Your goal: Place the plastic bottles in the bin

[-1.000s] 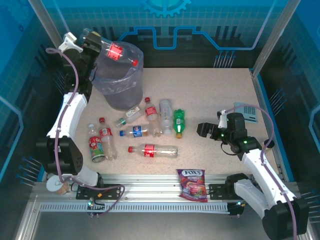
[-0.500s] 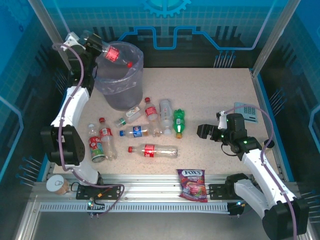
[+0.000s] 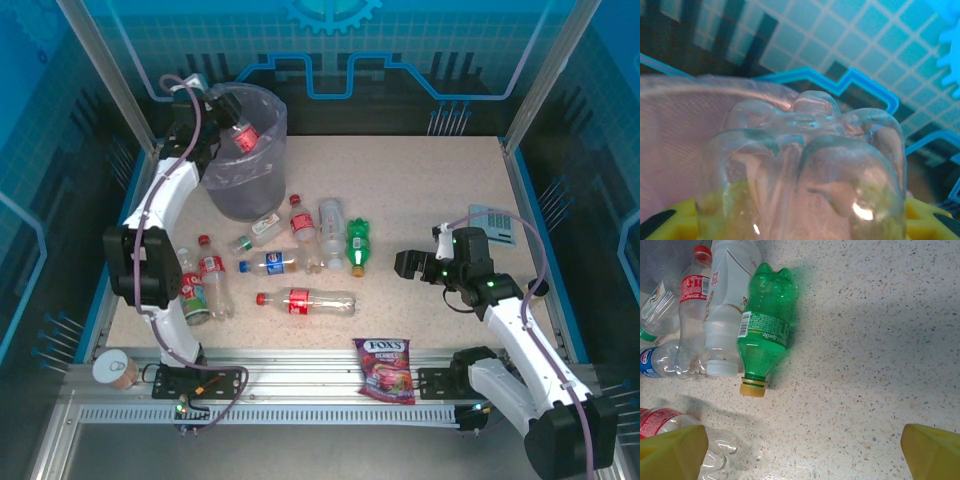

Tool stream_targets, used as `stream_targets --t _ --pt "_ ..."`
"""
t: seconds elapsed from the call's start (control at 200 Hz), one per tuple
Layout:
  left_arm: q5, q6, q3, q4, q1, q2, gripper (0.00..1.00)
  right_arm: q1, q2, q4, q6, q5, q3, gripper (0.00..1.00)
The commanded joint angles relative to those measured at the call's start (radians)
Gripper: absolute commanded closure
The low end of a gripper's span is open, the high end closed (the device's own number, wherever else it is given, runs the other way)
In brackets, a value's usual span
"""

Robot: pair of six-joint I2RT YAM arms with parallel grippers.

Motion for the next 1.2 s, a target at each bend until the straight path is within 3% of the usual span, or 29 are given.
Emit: stream_targets --t 0.0,0.465,0.605,0.74,0.881,1.196 --pt "0.015 0.098 0.071 -0.145 -0.014 0.050 1.00 -0.013 0.001 -0.013 -0.016 0.007 -0.001 0.00" --pt "0.012 0.178 0.151 -0.278 -0.046 0.215 1.00 -0.013 -0.016 -0.026 -0.023 0.028 -0.016 0.00" --pt "0.021 0.182 0.153 -0.281 -0.046 0.227 0.61 -0.013 -0.014 -0.022 -0.022 0.027 -0.017 0.00" --pt "0.024 0.188 0.154 -0.287 -0.047 0.221 0.37 -0.014 -0.014 -0.022 -0.020 0.025 -0.018 0.00" --pt "0.029 0.194 0.159 -0.296 -0.047 0.208 0.23 -0.014 -0.016 -0.022 -0.021 0.026 -0.020 0.00" --pt "0.035 0.196 0.197 -0.341 -0.050 0.159 0.12 -0.013 -0.028 -0.023 -0.024 0.029 -0.019 0.00"
